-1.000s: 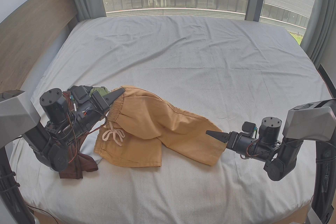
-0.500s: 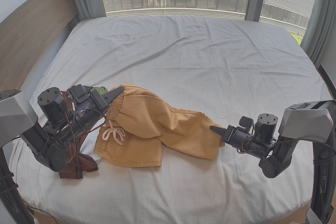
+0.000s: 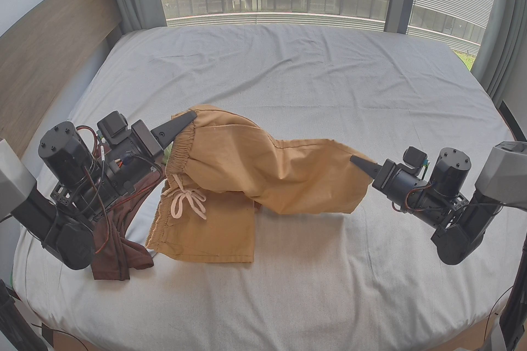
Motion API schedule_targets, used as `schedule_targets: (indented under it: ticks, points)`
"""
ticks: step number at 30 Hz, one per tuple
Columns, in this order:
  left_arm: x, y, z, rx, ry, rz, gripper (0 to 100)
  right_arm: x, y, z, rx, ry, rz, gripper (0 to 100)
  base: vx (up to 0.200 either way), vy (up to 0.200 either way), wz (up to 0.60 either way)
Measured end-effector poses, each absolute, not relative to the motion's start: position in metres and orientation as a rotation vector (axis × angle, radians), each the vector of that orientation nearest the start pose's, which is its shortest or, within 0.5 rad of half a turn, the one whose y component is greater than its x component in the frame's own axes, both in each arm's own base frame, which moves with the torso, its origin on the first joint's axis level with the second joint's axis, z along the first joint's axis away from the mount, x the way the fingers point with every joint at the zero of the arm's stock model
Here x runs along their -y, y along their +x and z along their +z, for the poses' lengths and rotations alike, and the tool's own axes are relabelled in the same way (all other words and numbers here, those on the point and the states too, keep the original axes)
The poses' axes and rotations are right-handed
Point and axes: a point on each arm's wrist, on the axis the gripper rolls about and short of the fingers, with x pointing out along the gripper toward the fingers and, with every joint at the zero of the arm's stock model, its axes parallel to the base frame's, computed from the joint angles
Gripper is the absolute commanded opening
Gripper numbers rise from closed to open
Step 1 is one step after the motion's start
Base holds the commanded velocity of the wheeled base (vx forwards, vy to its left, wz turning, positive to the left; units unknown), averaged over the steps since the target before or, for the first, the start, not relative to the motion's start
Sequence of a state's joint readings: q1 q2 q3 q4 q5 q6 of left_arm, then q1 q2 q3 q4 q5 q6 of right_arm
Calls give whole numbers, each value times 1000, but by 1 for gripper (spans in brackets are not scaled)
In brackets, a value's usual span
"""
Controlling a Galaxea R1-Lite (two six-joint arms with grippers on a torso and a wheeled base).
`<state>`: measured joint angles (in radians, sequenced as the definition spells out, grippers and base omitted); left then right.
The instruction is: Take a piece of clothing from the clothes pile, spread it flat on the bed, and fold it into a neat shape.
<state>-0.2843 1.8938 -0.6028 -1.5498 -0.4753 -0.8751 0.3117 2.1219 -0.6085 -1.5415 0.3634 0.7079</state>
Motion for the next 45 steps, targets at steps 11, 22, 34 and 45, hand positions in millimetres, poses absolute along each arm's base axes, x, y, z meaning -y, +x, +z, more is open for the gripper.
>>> schedule_targets:
  ticks: [11,22,34,45]
  points:
    - [98,287,172,-65,-798,-837,0,-107,310,122,-121,676,683,0,0,0,0]
    - [98,283,177,-42,-777,-849,0,-102,299,148,-47,671,707,0,0,0,0]
    - [103,265,203,18,-794,-918,0,-96,277,184,22,665,735,0,0,0,0]
    - [94,256,219,36,-873,-933,0,-84,266,207,67,656,724,0,0,0,0]
